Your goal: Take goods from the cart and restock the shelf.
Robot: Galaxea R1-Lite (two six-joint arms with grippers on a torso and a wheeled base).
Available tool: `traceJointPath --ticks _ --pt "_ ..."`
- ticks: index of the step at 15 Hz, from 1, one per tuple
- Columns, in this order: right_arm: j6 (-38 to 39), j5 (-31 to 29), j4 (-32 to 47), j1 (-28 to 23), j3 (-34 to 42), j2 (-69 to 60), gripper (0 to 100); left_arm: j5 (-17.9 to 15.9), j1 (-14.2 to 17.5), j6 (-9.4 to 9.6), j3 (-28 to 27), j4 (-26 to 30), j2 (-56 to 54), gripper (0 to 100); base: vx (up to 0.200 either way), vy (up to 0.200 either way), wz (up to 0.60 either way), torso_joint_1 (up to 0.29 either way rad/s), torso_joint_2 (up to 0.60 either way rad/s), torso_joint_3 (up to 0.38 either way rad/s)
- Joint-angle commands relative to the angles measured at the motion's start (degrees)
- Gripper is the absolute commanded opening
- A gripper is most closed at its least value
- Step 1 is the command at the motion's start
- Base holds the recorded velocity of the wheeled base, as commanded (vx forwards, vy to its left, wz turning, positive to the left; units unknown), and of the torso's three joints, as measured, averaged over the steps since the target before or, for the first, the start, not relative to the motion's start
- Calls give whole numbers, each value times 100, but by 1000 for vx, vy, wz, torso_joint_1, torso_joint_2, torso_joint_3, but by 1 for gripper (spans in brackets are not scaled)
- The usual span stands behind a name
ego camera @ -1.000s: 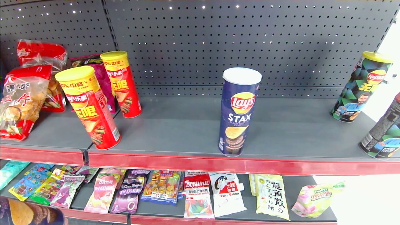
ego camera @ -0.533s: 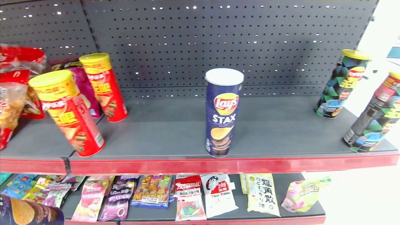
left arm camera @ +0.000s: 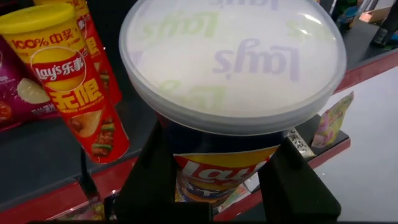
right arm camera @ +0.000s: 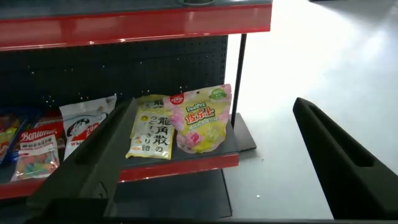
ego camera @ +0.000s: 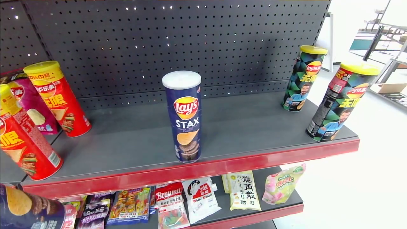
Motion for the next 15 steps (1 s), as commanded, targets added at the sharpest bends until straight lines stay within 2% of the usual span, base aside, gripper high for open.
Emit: traceJointPath --ticks 1,3,4,6,7,8,11,14,15 --pt "-3 0 0 6 0 9 100 -142 3 -159 -273 -315 821 0 0 0 0 0 0 0" --pt "-3 0 0 6 0 9 100 -274 3 -159 -291 -842 1454 0 0 0 0 0 0 0" --pt "-3 0 0 6 0 9 100 -397 3 -141 -300 -1246 2007 0 0 0 0 0 0 0" --pt "-3 0 0 6 0 9 100 -414 -6 -141 -300 -2064 2851 0 0 0 0 0 0 0" --pt "-3 0 0 6 0 9 100 -458 -58 -132 -308 -2670 3405 0 0 0 0 0 0 0" --pt "-3 0 0 6 0 9 100 -476 -173 -132 -352 -3022 3792 0 0 0 0 0 0 0" --pt "-3 0 0 6 0 9 100 -458 -313 -132 -739 -3365 4670 0 0 0 0 0 0 0" --pt "-3 0 0 6 0 9 100 -405 -762 -132 -1240 -3540 5532 0 0 0 0 0 0 0" --pt "-3 0 0 6 0 9 100 -405 -762 -132 -1240 -3540 5532 0 0 0 0 0 0 0"
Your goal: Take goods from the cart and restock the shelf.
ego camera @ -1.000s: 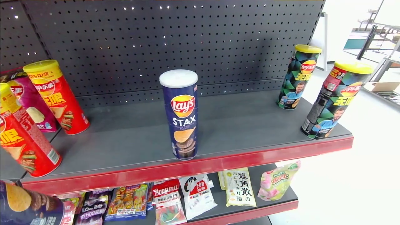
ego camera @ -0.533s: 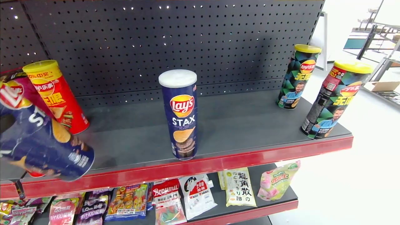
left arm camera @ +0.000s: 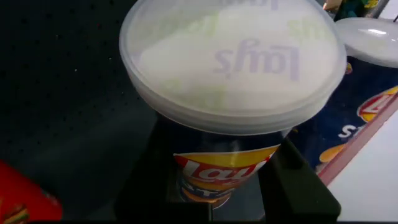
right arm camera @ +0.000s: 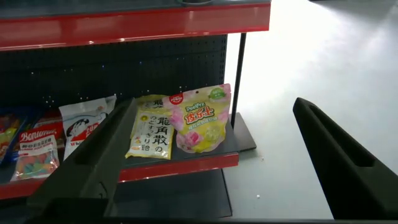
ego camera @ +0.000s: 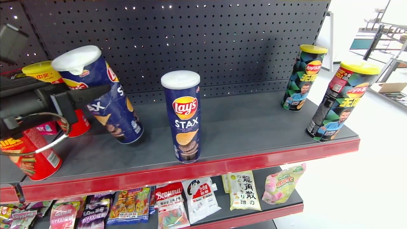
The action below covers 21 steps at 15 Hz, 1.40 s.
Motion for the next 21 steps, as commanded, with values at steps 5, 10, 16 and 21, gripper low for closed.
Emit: traceJointPath --ticks 5,10,16,21 --pt "-3 4 0 1 0 9 100 197 -635 -183 -2614 -291 2697 0 0 0 0 0 0 0" --pt "-3 4 0 1 0 9 100 188 -1031 -192 -3397 -18 3567 0 0 0 0 0 0 0" --pt "-3 4 0 1 0 9 100 179 -1022 10 -3581 17 3787 0 0 0 0 0 0 0" --pt "-3 4 0 1 0 9 100 161 -1022 37 -3660 439 3576 0 0 0 0 0 0 0"
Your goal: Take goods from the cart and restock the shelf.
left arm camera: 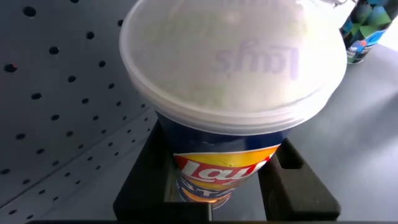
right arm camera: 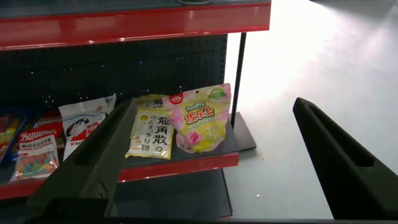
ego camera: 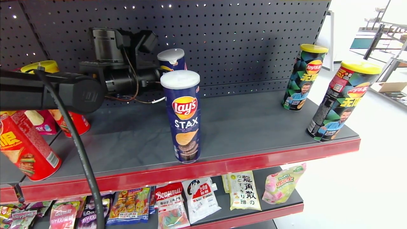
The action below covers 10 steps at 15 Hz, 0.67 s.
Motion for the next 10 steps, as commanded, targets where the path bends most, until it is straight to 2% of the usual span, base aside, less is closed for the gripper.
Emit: traceJointPath --ticks 1,5,6,7,10 --pt "-2 4 2 4 0 9 100 -1 1 10 -2 1 -100 0 0 0 0 0 0 0" --pt "-2 4 2 4 0 9 100 -10 -17 212 -2 1 6 0 0 0 0 0 0 0" --pt "-2 4 2 4 0 9 100 -10 -17 335 16 1 50 0 0 0 0 0 0 0" --pt "-2 -5 2 4 0 9 100 -45 -17 379 -2 72 59 0 0 0 0 0 0 0" --pt "-2 4 2 4 0 9 100 -45 -17 344 -11 115 67 0 0 0 0 0 0 0"
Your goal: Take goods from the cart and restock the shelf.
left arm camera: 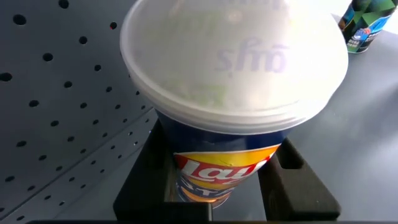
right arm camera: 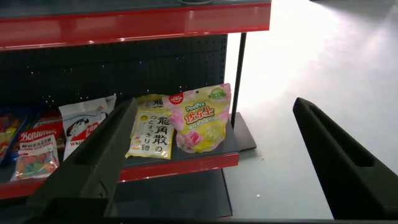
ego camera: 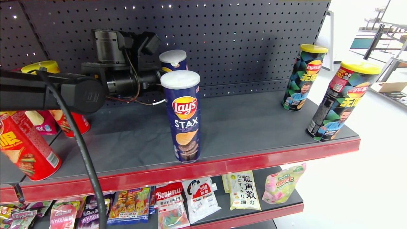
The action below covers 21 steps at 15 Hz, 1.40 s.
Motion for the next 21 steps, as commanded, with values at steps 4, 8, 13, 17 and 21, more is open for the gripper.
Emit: traceJointPath --ticks 4,8,13,17,21 --pt "-2 1 0 1 0 9 100 -6 -9 -9 -1 25 19 0 0 0 0 0 0 0" --pt "-2 1 0 1 0 9 100 3 -26 -18 -36 25 54 100 0 0 0 0 0 0" --pt "-2 1 0 1 0 9 100 12 -61 -62 17 34 -34 100 0 0 0 0 0 0" --pt "-2 1 0 1 0 9 100 38 0 -176 693 34 -552 100 0 0 0 0 0 0" --pt "-2 1 0 1 0 9 100 30 229 -141 1678 25 -1264 100 0 0 0 0 0 0"
